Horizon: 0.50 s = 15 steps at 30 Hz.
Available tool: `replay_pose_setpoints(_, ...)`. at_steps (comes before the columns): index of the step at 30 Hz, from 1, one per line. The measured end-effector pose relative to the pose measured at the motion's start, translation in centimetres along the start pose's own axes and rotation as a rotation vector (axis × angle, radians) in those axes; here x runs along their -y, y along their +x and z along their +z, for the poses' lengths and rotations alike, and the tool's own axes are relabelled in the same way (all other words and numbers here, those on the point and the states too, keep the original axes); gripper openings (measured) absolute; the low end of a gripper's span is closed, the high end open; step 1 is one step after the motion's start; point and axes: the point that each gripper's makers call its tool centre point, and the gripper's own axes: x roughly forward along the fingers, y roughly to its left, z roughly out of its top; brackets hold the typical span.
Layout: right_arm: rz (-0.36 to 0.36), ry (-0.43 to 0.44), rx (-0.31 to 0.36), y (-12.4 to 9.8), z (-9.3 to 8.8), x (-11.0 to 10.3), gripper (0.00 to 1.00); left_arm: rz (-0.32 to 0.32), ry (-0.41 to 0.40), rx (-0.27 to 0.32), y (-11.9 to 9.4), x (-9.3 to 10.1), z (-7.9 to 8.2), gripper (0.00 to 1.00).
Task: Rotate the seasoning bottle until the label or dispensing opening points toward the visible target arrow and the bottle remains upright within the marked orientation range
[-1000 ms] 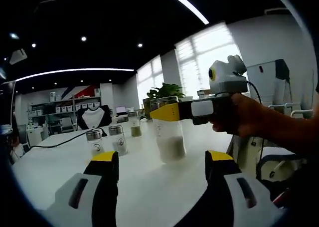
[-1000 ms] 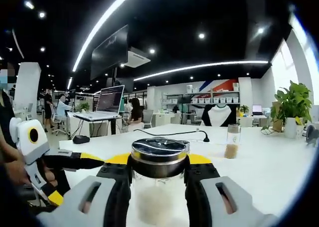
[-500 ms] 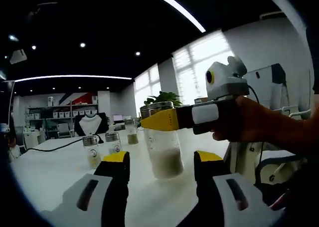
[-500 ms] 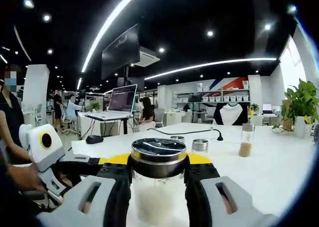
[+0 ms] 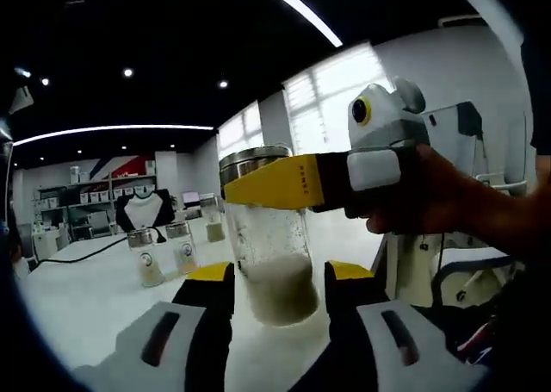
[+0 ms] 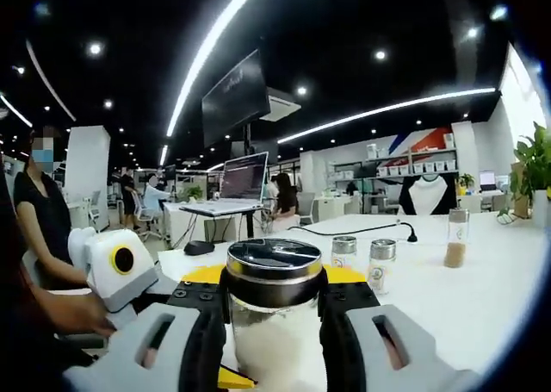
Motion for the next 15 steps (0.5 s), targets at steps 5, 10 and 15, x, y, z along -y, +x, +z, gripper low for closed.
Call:
replay_pose_setpoints(5,0.103,-0.008,0.015,0.2,0.4,-1.3,0.39,-0.023,0.081,-0.029,-0.1,0.2,-0.6,0.45)
replay_pose_setpoints(10,0.181,-0.015,0.03,0.2,0.7,-2.4,0.39,-0.049,0.044,-0.014,-0.5,0.3,-0.2,0.46)
replay_pose_setpoints(15,0.216,0.009,0.058,0.0,1.1,-2.5,0.39,-0.071,-0.118,0.042,-1.0,0.4,0.8,0.43)
